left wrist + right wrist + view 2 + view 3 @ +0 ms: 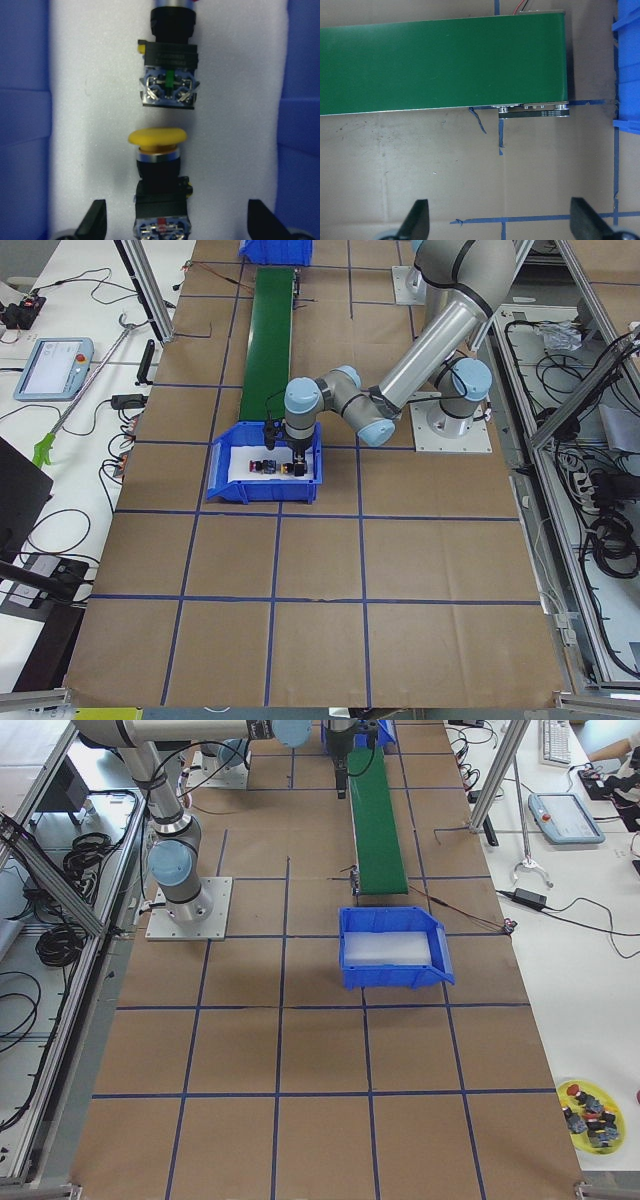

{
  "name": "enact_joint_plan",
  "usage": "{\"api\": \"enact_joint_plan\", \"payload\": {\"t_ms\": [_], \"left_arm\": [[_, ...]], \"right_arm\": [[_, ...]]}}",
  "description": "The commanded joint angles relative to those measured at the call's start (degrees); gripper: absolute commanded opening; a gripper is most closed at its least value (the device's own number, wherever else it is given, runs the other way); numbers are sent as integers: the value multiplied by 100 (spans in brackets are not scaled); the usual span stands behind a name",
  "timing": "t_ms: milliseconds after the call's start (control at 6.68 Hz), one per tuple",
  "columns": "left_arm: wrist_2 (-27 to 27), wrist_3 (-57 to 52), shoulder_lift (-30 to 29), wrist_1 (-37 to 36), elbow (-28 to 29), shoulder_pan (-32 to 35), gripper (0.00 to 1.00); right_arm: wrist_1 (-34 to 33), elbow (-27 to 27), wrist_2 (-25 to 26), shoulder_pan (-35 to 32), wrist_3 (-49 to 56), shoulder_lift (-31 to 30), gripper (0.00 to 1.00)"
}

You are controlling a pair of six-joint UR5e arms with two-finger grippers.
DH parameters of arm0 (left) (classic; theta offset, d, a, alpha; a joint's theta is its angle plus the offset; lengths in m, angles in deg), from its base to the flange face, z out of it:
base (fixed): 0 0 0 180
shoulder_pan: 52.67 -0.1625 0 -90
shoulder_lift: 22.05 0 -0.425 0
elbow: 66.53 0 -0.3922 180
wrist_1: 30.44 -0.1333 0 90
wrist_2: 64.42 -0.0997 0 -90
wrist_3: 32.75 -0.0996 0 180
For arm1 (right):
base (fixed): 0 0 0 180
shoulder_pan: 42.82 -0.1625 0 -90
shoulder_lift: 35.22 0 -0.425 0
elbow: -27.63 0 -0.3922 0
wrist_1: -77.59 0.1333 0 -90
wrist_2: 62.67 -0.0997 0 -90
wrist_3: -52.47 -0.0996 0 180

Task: Transport two buttons from left to right
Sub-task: 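Lower the left gripper and grasp the yellow push-button, lift it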

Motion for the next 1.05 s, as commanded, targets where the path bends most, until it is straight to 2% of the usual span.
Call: {"api": "enact_joint_plan", "payload": {"t_ms": [0,150,299,449,748,898], "left_arm": [[-4,-1,-62,-61,-26,-6,100],[-13,8,-62,-69,-17,-6,83],[-30,34,-54,-69,-17,-15,52],[-31,78,-45,-61,-17,-15,32],[-57,78,25,-8,35,-15,7],[-57,87,95,10,114,-15,5]], "right_arm": [[-1,-3,0,0,0,3,100],[-1,-3,-9,0,0,3,100],[-1,-3,-9,0,0,3,100],[-1,-3,0,0,0,3,100],[-1,-3,-9,0,0,3,100],[-1,-3,0,0,0,3,100]]}}
